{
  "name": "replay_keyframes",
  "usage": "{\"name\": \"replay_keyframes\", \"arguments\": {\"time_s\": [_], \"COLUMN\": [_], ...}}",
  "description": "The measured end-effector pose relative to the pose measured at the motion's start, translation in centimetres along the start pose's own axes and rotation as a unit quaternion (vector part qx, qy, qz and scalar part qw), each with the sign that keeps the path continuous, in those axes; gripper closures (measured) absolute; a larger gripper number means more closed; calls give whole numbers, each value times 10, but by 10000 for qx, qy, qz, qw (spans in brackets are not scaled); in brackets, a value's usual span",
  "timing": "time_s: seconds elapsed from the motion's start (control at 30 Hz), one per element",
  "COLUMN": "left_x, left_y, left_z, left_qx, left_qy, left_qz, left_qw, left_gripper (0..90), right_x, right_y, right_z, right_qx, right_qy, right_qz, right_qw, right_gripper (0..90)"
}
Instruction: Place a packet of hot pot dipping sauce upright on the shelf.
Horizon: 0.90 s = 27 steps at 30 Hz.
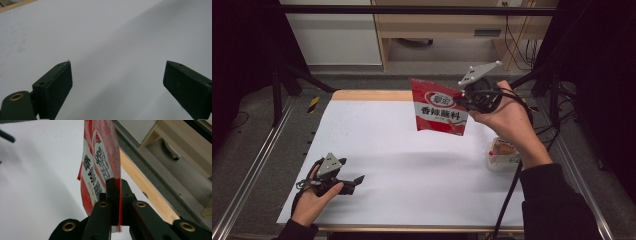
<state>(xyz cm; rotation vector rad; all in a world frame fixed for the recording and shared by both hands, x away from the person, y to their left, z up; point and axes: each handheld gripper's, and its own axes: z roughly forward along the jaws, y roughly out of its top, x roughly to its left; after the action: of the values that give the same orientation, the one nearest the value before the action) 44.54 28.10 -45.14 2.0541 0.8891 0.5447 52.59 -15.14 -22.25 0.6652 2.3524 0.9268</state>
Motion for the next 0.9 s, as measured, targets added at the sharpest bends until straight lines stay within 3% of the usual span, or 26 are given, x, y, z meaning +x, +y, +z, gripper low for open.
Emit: {"name": "replay_keyframes", "arguments": {"time_s": [0.13, 0.33, 0.83, 0.9], "left_x": [1, 1, -2, -2], "left_y": [0, -1, -9, -8], "left_z": [0, 0, -8, -8], "left_qx": [-30, -10, 65, 82], "left_qy": [-7, 15, 19, 32], "left_qz": [-40, -48, -32, -12], "left_qw": [10000, 10000, 10000, 10000], "left_gripper": [86, 86, 82, 82], "right_x": [-17, -34, -60, -67], "right_y": [-6, -13, -34, -41], "right_z": [-2, -6, -26, -29], "right_qx": [-21, 33, -36, -36], "right_qy": [-150, -394, -759, -877], "right_qz": [228, 322, 565, 676], "right_qw": [9996, 9987, 9955, 9938], "right_gripper": [899, 899, 899, 899]}}
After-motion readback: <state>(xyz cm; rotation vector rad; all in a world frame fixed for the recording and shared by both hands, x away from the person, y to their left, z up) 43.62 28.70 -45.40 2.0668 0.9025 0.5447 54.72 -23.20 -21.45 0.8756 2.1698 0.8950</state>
